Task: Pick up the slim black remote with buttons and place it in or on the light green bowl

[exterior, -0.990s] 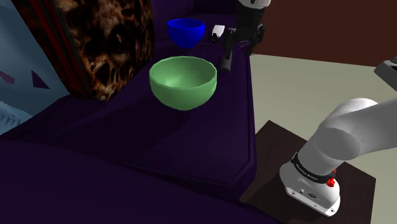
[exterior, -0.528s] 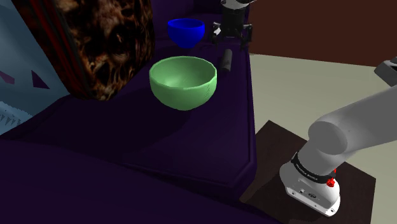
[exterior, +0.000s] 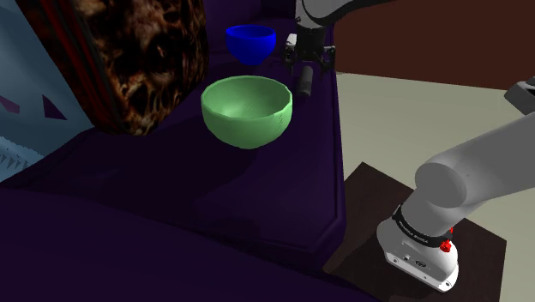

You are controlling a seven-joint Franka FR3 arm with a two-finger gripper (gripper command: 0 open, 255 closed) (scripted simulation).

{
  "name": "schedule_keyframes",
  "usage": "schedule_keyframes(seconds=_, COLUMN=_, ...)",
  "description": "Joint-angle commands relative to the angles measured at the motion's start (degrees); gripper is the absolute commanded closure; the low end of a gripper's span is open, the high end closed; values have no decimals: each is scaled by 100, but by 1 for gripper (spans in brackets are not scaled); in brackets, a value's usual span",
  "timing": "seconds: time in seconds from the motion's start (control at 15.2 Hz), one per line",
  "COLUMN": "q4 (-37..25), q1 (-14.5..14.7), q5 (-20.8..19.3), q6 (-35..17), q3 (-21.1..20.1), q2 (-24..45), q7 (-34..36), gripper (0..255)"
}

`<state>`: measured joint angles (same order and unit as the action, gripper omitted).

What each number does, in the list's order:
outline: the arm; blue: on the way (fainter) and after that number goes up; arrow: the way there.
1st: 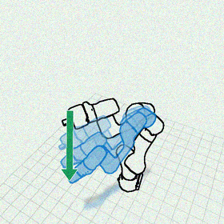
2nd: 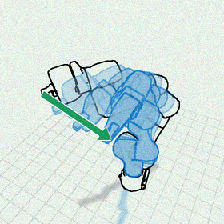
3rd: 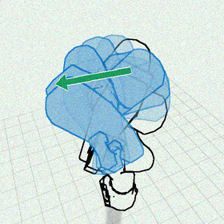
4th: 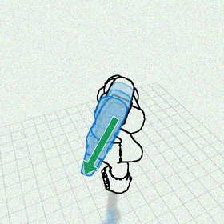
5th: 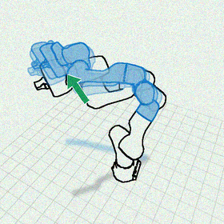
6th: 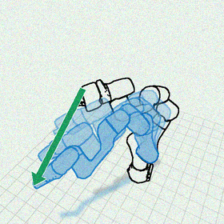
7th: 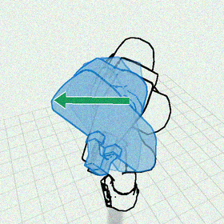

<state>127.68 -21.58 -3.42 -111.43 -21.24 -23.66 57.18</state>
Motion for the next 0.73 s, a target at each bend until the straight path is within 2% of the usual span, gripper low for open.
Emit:
schedule_keyframes(seconds=0.0, q4=27, q1=-4, q5=-6, q6=-43, q3=-1, q2=14, q7=4, gripper=0)
schedule_keyframes(seconds=0.33, q4=26, q1=-4, q5=-6, q6=-41, q3=-1, q2=14, q7=4, gripper=0)
schedule_keyframes(seconds=0.4, q4=26, q1=-4, q5=-6, q6=-41, q3=-1, q2=14, q7=4, gripper=255)
schedule_keyframes(seconds=0.66, q4=47, q1=-6, q5=-10, q6=-71, q3=-2, q2=24, q7=6, gripper=255)
